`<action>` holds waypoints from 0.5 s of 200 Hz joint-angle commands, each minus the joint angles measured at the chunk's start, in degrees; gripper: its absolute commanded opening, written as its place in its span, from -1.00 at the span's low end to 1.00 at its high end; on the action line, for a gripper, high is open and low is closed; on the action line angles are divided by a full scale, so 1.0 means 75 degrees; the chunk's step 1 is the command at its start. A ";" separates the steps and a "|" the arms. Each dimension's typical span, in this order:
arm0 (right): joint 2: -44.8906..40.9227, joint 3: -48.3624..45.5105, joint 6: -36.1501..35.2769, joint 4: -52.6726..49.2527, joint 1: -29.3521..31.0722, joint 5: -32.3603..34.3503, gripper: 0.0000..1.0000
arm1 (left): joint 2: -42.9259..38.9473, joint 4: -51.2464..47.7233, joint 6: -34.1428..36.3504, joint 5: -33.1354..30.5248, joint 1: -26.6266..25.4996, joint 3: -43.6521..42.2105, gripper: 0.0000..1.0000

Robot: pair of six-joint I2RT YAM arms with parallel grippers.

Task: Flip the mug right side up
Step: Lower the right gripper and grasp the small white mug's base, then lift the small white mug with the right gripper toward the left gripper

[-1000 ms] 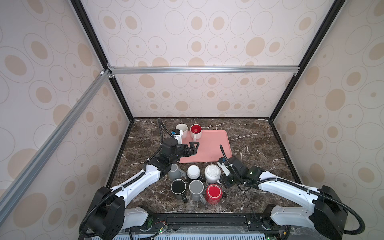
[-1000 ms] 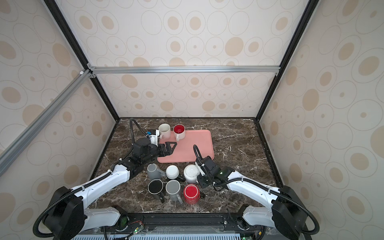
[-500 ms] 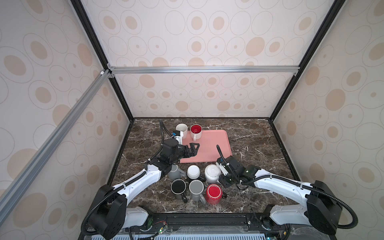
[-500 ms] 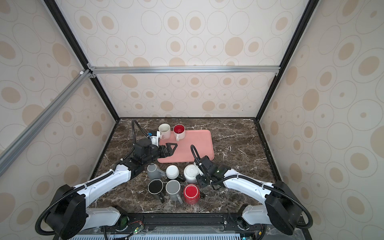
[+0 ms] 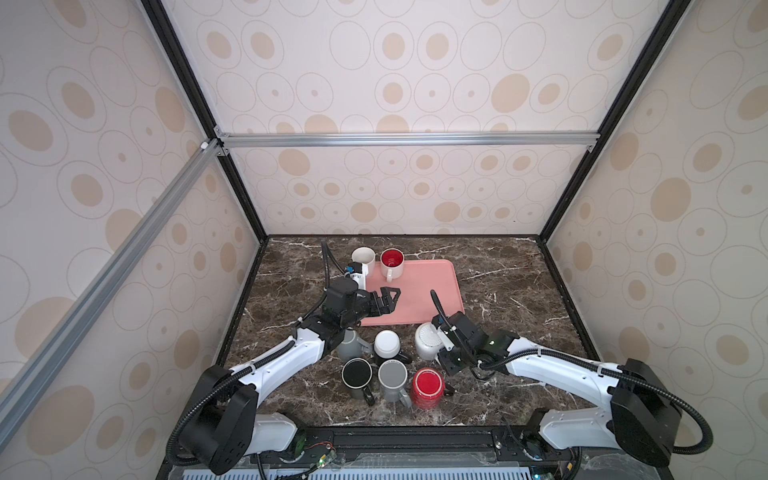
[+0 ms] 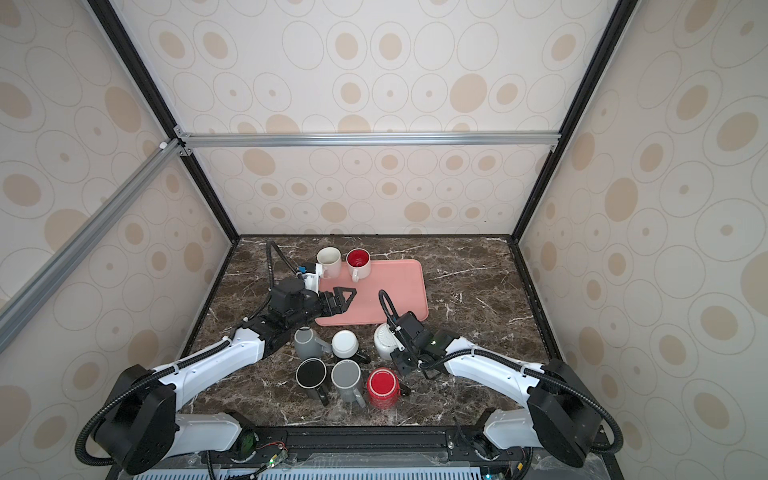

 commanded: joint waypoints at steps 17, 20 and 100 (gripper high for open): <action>-0.0577 -0.0016 0.0248 -0.0310 0.0071 0.0773 -1.00 | -0.0040 0.0531 -0.0165 0.0152 0.0057 -0.0026 0.99; -0.0646 -0.0025 0.0252 -0.0326 0.0080 0.0813 -1.00 | -0.0034 0.0554 -0.0179 0.0161 0.0066 -0.0028 0.99; -0.2282 0.0163 0.0527 -0.0461 0.0044 0.1719 -1.00 | -0.0120 0.1678 -0.0841 0.0674 0.0061 -0.0322 0.99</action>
